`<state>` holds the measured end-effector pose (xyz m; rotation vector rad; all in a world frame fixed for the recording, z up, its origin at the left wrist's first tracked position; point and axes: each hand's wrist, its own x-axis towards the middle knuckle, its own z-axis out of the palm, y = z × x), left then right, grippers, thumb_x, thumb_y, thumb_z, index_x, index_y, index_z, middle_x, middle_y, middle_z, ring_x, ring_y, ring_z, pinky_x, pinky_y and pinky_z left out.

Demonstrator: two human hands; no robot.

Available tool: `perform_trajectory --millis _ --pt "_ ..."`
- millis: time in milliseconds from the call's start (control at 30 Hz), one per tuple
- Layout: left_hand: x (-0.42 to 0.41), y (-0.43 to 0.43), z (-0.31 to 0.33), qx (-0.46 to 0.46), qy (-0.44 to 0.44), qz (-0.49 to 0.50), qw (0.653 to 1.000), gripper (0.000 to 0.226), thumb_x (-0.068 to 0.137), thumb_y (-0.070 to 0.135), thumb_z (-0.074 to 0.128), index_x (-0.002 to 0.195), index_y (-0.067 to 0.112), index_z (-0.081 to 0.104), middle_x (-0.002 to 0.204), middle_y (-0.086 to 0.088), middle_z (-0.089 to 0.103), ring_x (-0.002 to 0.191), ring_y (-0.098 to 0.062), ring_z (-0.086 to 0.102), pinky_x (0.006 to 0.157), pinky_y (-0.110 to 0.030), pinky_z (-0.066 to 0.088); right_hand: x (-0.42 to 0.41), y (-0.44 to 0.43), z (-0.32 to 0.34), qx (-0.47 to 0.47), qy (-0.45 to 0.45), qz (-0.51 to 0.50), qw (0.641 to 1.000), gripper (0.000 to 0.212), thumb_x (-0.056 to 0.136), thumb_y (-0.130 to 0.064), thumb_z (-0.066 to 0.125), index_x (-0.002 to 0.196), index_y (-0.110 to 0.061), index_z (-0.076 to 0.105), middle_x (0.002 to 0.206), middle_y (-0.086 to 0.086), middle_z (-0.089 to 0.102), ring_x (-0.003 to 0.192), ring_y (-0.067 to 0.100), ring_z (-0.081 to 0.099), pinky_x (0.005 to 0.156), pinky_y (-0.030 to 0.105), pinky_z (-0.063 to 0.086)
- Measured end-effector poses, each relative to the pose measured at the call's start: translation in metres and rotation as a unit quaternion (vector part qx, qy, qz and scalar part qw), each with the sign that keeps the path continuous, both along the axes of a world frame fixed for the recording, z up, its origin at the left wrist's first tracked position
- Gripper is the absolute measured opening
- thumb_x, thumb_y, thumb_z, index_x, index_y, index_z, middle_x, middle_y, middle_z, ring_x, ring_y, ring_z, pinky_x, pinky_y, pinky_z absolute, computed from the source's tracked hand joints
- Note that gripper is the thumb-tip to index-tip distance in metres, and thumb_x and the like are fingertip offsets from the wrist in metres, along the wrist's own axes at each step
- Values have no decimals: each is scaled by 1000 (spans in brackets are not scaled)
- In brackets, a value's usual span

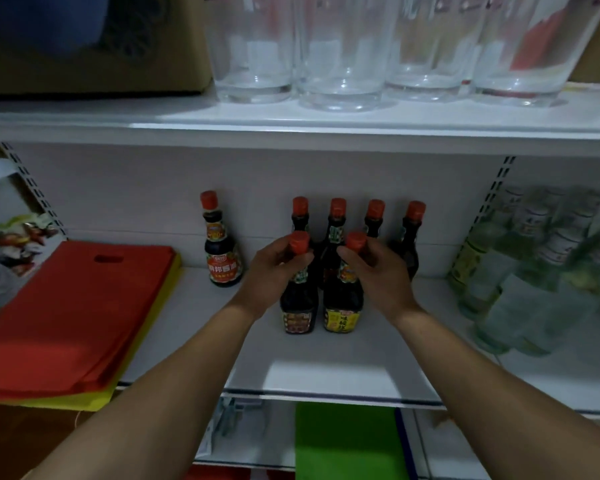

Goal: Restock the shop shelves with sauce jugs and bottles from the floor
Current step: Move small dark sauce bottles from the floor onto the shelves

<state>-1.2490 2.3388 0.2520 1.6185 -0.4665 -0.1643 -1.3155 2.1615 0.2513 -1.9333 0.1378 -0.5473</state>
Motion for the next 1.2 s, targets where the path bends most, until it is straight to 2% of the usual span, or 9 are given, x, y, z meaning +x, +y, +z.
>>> perform_trajectory --millis 100,200,267,333,400,533,700,900,1200 --pt "6 3 -8 15 -17 -20 1000 27 88 21 68 115 21 66 112 1 71 106 -9 65 94 -29 50 -1 7 -7 8 36 -5 999 22 88 -36 65 105 -22 66 99 -6 69 95 4 63 81 17 47" --pt "7 12 -28 73 -44 -45 995 41 86 21 70 126 23 60 116 11 66 106 2 60 90 -17 46 -9 12 -20 -2 86 -34 996 28 88 -31 67 115 -24 64 113 -6 66 107 11 60 81 11 42" --pt "10 21 -50 130 -43 -32 990 50 83 27 73 130 25 56 127 8 58 118 -5 54 96 -21 41 -15 15 -30 -4 129 -58 990 38 88 -30 67 125 -22 59 125 -4 59 117 14 55 88 16 39" --pt "7 28 -64 137 5 0 991 56 80 31 75 132 24 54 133 6 51 121 -9 49 95 -22 37 -20 19 -37 7 148 -80 986 46 88 -33 67 130 -23 55 131 -2 56 120 16 53 90 21 38" --pt "3 29 -67 117 40 29 992 59 79 32 76 133 24 54 131 8 49 115 -6 49 91 -21 37 -20 22 -41 19 148 -93 984 45 87 -36 67 129 -26 56 130 -1 58 115 17 55 88 23 40" --pt "6 25 -70 95 37 58 993 52 76 34 78 123 21 62 127 4 58 109 -8 58 86 -21 44 -15 23 -42 24 144 -91 985 42 87 -35 67 128 -27 57 128 -2 60 115 18 57 89 26 42" --pt "11 17 -71 73 44 91 992 47 76 33 79 119 22 64 124 1 62 109 -10 60 91 -29 50 0 19 -43 6 110 -45 993 37 90 -30 64 126 -25 59 124 -4 63 114 14 57 87 23 41" --pt "17 11 -71 51 57 110 991 46 77 31 78 121 22 64 124 2 63 109 -9 61 97 -35 50 17 13 -52 -19 98 -51 994 39 89 -33 64 127 -27 59 124 -5 64 113 10 57 85 19 39" --pt "22 10 -67 82 37 90 992 46 81 29 75 124 21 62 123 4 63 111 -10 60 96 -30 49 14 18 -47 -25 123 -57 990 40 91 -35 61 130 -28 56 129 -2 61 117 16 55 87 23 38"
